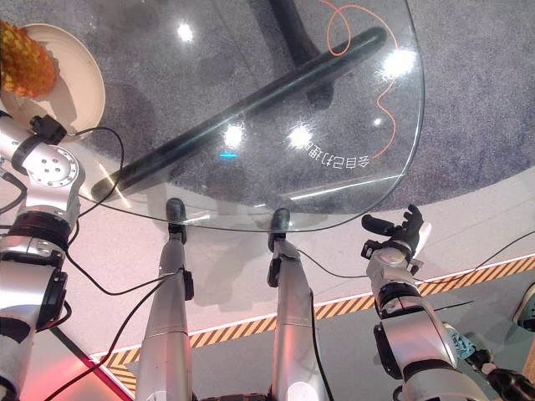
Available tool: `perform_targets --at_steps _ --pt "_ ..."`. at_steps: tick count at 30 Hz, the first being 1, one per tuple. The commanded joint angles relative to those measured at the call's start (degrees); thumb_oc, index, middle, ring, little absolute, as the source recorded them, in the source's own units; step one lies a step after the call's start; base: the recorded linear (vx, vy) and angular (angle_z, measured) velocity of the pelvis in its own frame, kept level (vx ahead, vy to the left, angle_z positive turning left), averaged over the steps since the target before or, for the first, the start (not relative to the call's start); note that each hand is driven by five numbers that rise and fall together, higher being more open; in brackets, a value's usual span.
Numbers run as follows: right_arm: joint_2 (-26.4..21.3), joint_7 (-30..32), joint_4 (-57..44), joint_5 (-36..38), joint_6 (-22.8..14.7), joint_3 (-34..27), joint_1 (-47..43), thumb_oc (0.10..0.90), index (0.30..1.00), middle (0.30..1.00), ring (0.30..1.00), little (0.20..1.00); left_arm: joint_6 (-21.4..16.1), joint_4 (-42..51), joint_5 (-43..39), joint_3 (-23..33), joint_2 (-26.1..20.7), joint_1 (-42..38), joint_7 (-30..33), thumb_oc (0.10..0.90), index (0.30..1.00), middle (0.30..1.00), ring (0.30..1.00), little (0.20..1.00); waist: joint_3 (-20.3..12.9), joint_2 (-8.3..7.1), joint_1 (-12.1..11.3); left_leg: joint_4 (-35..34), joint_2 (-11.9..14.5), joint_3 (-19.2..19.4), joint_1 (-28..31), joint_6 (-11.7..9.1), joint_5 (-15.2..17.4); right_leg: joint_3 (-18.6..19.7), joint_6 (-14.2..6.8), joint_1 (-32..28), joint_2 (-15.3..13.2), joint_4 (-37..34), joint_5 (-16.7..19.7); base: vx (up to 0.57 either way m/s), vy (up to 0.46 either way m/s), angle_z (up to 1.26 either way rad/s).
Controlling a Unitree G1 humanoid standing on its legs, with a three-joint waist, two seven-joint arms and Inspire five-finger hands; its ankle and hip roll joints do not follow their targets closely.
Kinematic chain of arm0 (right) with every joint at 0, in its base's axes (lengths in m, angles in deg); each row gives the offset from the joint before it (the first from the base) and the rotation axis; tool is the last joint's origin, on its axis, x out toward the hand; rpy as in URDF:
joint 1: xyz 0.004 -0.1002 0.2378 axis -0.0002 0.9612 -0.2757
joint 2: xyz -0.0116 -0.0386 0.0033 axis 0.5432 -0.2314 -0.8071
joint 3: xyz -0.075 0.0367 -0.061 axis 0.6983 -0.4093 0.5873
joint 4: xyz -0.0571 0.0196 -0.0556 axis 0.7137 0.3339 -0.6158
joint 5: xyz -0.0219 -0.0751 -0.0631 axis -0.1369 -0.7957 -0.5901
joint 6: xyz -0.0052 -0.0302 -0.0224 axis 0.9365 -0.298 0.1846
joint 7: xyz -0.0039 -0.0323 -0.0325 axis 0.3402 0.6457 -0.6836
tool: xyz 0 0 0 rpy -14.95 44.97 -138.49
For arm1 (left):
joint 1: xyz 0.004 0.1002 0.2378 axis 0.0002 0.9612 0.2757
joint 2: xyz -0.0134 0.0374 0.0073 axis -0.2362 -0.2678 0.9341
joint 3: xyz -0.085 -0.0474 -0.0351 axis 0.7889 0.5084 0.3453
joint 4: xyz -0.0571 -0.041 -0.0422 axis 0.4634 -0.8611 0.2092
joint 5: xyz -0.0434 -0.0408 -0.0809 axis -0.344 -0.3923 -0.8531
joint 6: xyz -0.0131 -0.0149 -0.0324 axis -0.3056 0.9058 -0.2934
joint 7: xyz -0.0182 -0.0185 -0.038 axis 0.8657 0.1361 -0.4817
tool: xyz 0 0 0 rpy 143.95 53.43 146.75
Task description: Pick up the fruit to the plate
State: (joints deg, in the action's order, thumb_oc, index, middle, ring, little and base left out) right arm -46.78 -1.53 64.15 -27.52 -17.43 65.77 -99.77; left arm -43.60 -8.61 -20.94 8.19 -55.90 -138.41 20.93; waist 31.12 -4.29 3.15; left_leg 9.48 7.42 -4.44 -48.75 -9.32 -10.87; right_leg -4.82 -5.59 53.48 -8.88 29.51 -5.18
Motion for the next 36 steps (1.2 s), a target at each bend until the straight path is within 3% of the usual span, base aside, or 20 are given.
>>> perform_targets --at_steps 1,8,9,11,12,13,16,36 --pt "-1.2 2.9 0.7 0.3 -2.6 1.2 2.5 0.8 0.9 0.9 0.9 0.9 -7.7 2.9 2.9 3.2 -5.2 -4.6 1.4 0.427 0.58 0.58 0.58 0.527 -1.3 -3.08 -1.4 9.8 -3.5 1.8 0.6 2.8 11.6 0.1 -0.1 -7.4 5.3 -12.6 5.0 0.0 -0.032 0.02" --pt "-1.1 3.1 0.5 0.3 -2.9 0.9 2.5 0.8 0.9 0.9 0.9 0.9 -8.1 4.2 3.4 3.6 -4.6 -3.0 1.6 0.446 0.596 0.596 0.596 0.546 -1.3 -3.05 -1.7 9.8 -3.8 1.6 0.2 3.0 11.2 -0.2 -0.1 -7.1 5.2 -12.6 5.4 -0.01 -0.004 0.02" --pt "-1.0 3.2 0.4 0.3 -2.8 0.9 2.5 0.8 0.9 0.9 0.9 0.9 -8.1 4.3 3.7 3.6 -4.6 -2.8 1.7 0.528 0.667 0.667 0.667 0.628 -1.3 -3.04 -1.8 9.8 -3.8 1.6 0.2 3.0 11.1 -0.2 -0.1 -7.1 5.2 -12.6 5.4 0.0 0.0 0.0" --pt "-1.0 3.3 0.4 0.2 -2.8 1.1 2.6 0.8 0.9 0.9 0.9 0.9 -8.2 4.4 3.6 3.6 -4.4 -2.5 1.7 0.589 0.719 0.719 0.719 0.689 -1.3 -2.98 -1.9 10.0 -3.7 1.6 0.5 2.9 11.7 -0.2 -0.1 -7.4 5.3 -12.4 4.9 0.0 0.0 0.0" --pt "-1.0 3.4 0.4 0.2 -2.9 1.0 2.4 0.8 0.9 0.9 0.9 0.9 -8.3 4.6 3.9 3.7 -4.2 -2.3 1.7 0.701 0.815 0.815 0.815 0.801 -1.3 -2.93 -1.9 9.8 -3.8 1.5 0.1 3.0 11.2 -0.2 -0.1 -7.0 5.2 -12.5 5.3 0.0 0.0 0.0" --pt "-0.9 3.4 0.5 0.1 -2.9 1.0 2.5 0.8 0.9 0.9 0.9 0.9 -8.4 4.7 4.0 3.7 -4.1 -2.0 1.7 0.701 0.815 0.815 0.815 0.801 -1.3 -2.87 -2.0 10.0 -3.8 1.5 0.4 3.0 11.7 -0.2 -0.1 -7.2 5.3 -12.2 4.8 0.0 0.0 0.0" --pt "-1.1 3.4 0.5 -0.1 -3.0 0.7 2.4 0.8 0.9 0.9 0.9 0.9 -9.1 5.0 3.8 3.9 -3.8 -1.4 1.2 0.8 0.9 0.9 0.9 0.9 -1.3 -2.78 -2.1 10.1 -3.9 1.5 -0.1 3.1 11.3 -0.5 -0.1 -6.8 5.1 -11.9 5.0 0.0 0.0 0.0" --pt "-0.8 4.1 -0.3 -0.3 -3.0 0.0 3.3 0.8 0.9 0.9 0.9 0.9 -10.5 9.4 5.8 4.4 -1.4 4.3 -0.2 0.8 0.9 0.9 0.9 0.9 -1.3 -2.53 -3.3 11.3 -4.0 1.2 -0.4 3.1 12.2 -1.4 -0.2 -6.8 4.7 -10.8 4.3 0.0 0.0 0.0"
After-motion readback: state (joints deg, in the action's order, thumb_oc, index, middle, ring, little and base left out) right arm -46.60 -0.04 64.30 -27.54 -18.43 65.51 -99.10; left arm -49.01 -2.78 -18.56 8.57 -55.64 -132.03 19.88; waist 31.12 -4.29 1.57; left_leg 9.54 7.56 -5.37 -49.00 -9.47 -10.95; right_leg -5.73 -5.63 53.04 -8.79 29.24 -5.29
